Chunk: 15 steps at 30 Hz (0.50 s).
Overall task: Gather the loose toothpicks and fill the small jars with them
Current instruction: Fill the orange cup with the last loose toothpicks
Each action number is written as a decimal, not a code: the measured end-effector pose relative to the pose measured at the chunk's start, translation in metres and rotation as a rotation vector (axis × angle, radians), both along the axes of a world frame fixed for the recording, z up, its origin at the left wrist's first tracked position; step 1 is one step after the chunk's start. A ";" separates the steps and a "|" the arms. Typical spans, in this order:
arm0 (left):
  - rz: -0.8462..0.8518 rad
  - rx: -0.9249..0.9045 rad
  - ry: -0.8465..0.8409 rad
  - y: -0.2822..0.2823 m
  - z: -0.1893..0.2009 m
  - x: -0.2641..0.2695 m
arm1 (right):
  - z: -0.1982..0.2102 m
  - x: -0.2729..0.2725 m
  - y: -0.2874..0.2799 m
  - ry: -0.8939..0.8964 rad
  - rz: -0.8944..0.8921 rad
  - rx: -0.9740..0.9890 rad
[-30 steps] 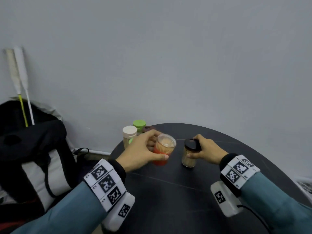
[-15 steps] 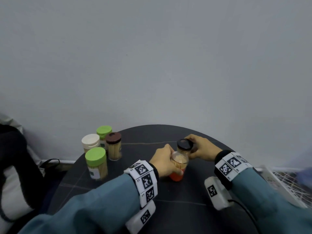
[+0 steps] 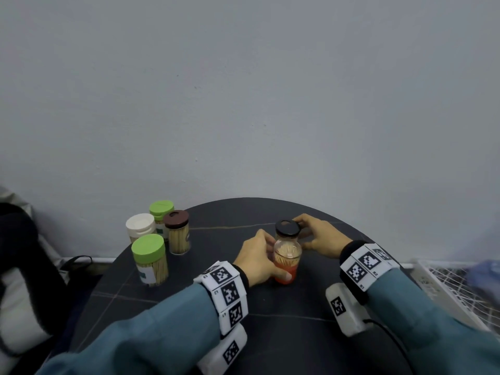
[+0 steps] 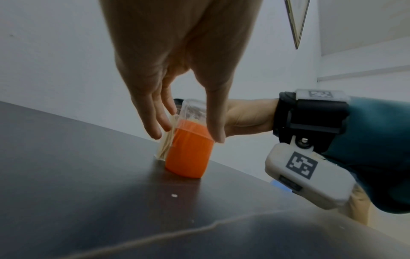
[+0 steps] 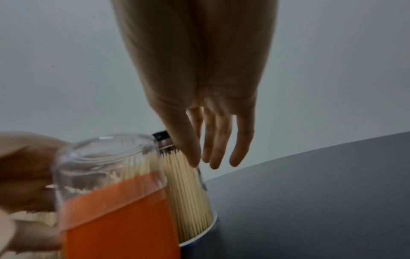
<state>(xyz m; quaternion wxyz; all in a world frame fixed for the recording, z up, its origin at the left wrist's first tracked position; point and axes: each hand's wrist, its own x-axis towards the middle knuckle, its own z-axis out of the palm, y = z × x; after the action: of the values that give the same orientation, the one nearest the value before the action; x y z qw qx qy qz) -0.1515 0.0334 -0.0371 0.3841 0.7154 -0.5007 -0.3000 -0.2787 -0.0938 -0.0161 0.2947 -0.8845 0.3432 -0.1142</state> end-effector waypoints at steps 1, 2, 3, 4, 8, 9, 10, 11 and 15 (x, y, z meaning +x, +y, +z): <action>-0.005 0.003 -0.011 0.004 0.002 0.003 | 0.003 -0.001 0.002 -0.002 -0.017 -0.019; -0.007 0.003 -0.024 0.009 0.005 0.006 | 0.006 -0.002 0.003 -0.006 -0.032 -0.039; -0.006 -0.002 -0.037 0.014 0.007 0.010 | 0.009 -0.002 0.005 -0.009 -0.048 -0.066; -0.003 -0.015 -0.057 0.020 0.009 0.014 | 0.013 -0.002 0.007 -0.010 -0.068 -0.110; 0.032 -0.121 -0.119 0.048 0.019 0.033 | 0.033 0.005 0.021 -0.028 -0.103 -0.249; 0.041 -0.151 -0.135 0.056 0.022 0.039 | 0.039 0.009 0.028 -0.032 -0.076 -0.242; 0.050 -0.180 -0.156 0.064 0.025 0.046 | 0.043 0.015 0.035 -0.032 -0.039 -0.232; 0.061 -0.202 -0.175 0.073 0.028 0.053 | 0.047 0.021 0.044 -0.029 -0.002 -0.221; 0.144 -0.253 -0.213 0.105 0.036 0.083 | 0.049 0.056 0.075 0.021 0.117 -0.183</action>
<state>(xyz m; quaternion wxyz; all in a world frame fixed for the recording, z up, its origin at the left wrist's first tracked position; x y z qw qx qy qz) -0.0685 0.1388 -0.0016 0.4361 0.7231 -0.5198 -0.1291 -0.2223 -0.0183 0.0326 0.2155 -0.9274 0.2820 -0.1183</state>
